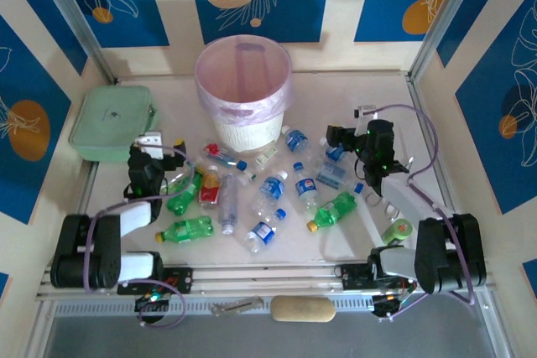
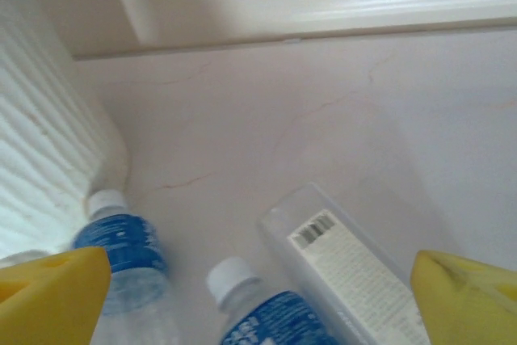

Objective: Put the plastic bottles in the bin

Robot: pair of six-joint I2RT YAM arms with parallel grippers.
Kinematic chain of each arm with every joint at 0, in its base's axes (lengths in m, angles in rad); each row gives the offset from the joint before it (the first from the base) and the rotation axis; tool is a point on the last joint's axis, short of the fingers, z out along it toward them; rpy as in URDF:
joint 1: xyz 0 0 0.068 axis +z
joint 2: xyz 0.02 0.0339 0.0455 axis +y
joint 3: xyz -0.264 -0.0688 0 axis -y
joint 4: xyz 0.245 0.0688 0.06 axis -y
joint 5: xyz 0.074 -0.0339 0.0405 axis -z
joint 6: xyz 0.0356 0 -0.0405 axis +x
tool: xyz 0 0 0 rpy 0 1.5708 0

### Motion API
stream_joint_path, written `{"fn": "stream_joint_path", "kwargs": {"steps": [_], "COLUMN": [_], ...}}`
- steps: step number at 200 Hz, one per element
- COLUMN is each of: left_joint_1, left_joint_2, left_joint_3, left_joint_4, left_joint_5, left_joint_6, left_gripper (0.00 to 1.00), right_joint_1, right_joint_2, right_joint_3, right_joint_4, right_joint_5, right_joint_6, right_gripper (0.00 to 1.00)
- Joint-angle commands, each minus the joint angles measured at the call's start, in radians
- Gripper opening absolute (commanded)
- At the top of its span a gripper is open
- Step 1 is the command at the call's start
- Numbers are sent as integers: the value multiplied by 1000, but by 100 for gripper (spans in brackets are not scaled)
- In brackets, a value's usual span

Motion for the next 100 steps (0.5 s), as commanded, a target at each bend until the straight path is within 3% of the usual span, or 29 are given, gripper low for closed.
{"fn": "stream_joint_path", "kwargs": {"steps": [1,53,100], "left_joint_1": [-10,-12,-14], "left_joint_2": [-101,-137,-183], "left_joint_3": [61,270,217], "left_joint_4": [-164,-621,-704], "left_joint_5": [-48,132,252], "left_joint_6": [-107,-396,-570], "left_gripper": [99,99,99], "right_joint_1": [72,137,182], "right_joint_2": [-17,80,253], "right_joint_3": [90,354,527], "right_joint_4": [-312,-739,-1005], "right_joint_5": [-2,-209,-346], "right_joint_6": [16,-9,-34], "right_gripper": [97,92,84]}}
